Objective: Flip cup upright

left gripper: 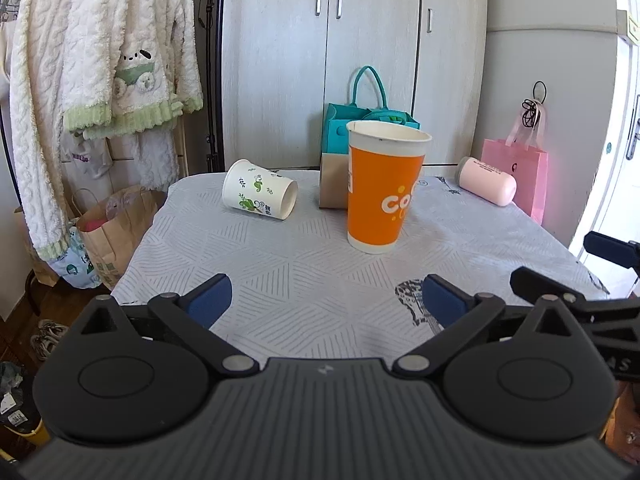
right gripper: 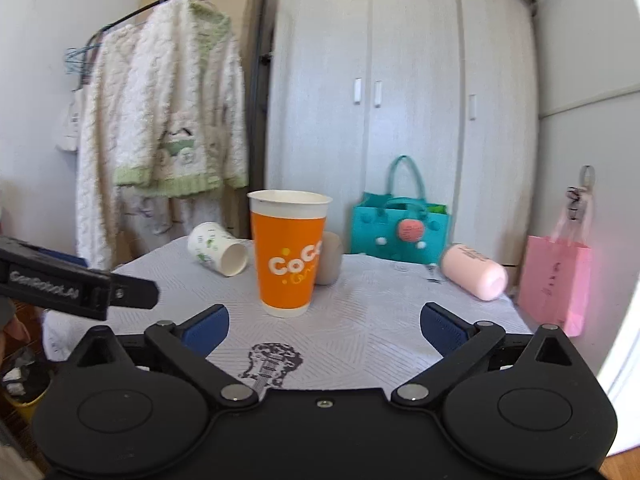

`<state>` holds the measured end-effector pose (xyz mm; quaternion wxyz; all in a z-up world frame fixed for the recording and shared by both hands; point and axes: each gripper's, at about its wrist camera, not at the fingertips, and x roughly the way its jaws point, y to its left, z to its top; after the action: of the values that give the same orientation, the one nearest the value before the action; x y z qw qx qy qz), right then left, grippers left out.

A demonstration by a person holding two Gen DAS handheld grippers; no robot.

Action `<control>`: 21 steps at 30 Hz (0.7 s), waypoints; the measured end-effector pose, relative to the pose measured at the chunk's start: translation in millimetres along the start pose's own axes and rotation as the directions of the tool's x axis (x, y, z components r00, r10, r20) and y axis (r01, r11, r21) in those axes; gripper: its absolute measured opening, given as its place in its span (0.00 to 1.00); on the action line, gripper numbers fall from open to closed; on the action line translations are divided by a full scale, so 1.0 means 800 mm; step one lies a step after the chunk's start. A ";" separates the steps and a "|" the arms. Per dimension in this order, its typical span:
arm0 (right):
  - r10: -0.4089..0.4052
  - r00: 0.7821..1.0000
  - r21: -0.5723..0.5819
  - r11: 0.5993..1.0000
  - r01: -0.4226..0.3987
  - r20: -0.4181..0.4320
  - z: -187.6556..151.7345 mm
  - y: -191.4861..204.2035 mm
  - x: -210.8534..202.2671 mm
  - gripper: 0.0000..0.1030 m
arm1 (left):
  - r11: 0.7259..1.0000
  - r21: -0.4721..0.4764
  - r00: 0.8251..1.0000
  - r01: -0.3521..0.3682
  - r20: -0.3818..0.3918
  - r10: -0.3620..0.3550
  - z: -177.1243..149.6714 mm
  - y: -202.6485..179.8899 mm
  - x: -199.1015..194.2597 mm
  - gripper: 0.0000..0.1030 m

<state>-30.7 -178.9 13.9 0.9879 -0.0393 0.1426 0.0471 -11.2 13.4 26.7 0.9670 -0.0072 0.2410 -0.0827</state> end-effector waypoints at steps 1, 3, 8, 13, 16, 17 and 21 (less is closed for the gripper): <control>-0.020 1.000 0.001 1.000 0.020 -0.014 0.000 0.003 0.000 1.00 | 1.000 0.001 1.000 -0.002 -0.003 0.002 -0.001 0.000 -0.001 1.00; -0.017 1.000 0.007 1.000 0.017 -0.025 -0.001 0.004 -0.001 1.00 | 1.000 -0.005 1.000 -0.003 -0.005 0.003 -0.002 0.002 -0.004 1.00; -0.025 0.999 0.037 0.999 0.026 -0.033 -0.001 0.004 -0.007 1.00 | 1.000 -0.008 1.000 -0.017 -0.011 0.017 -0.005 0.005 -0.011 1.00; -0.061 0.998 0.015 0.998 0.061 -0.027 -0.002 0.008 -0.016 1.00 | 0.999 -0.020 1.000 -0.031 0.000 0.031 -0.009 0.009 -0.014 1.00; -0.062 0.998 0.007 0.998 0.062 -0.024 -0.002 0.008 -0.019 1.00 | 0.999 -0.032 0.999 -0.032 0.018 0.032 -0.013 0.012 -0.016 1.00; -0.062 0.998 0.005 0.998 0.062 -0.025 -0.002 0.008 -0.019 1.00 | 0.999 -0.028 0.999 -0.034 0.020 0.034 -0.014 0.012 -0.016 1.00; -0.080 0.997 -0.006 0.997 0.080 -0.024 -0.003 0.011 -0.021 1.00 | 1.000 -0.003 0.998 -0.031 0.048 0.032 -0.016 0.009 -0.021 1.00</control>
<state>-48.8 -171.7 15.8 0.9871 -0.0481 0.1528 0.0076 -30.6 23.3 23.0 0.9736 -0.0064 0.2180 -0.0670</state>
